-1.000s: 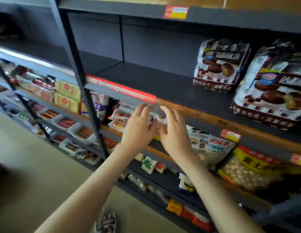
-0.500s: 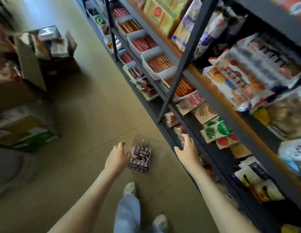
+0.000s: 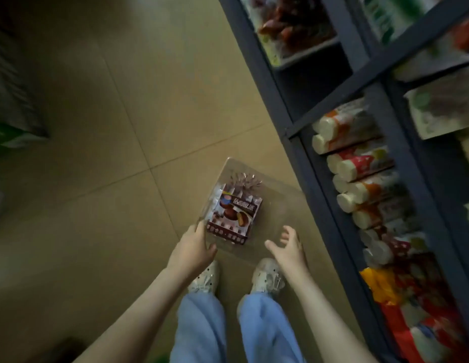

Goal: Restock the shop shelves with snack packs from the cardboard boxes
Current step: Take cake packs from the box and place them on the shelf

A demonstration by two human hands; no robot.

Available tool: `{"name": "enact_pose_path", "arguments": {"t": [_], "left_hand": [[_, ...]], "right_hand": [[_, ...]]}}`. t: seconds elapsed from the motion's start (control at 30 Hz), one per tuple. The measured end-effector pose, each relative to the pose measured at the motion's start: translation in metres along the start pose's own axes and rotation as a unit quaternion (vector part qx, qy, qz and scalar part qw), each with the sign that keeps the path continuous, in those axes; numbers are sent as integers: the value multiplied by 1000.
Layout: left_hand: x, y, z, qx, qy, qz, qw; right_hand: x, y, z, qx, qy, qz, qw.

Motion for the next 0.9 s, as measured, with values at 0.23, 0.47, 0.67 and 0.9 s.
{"name": "enact_pose_path", "arguments": {"t": [0.23, 0.47, 0.67, 0.9], "left_hand": [[50, -114, 153, -33, 35, -35, 998], [73, -184, 217, -87, 78, 41, 992], [69, -177, 206, -86, 88, 15, 992], [16, -110, 114, -116, 99, -85, 985]], "right_hand": [[-66, -94, 177, 41, -67, 76, 994], [-84, -154, 260, 65, -68, 159, 983], [-81, -154, 255, 52, -50, 202, 977], [-24, -75, 153, 40, -18, 160, 986]]}}
Point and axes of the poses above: each hand's wrist, its own z-axis towards the middle knuckle, its own y-axis out of the back of the hand, x = y × z, the point moved 6 cm from there along z, towards the middle knuckle, and after that the axes turned 3 degrees about -y, right-handed, at the moved point
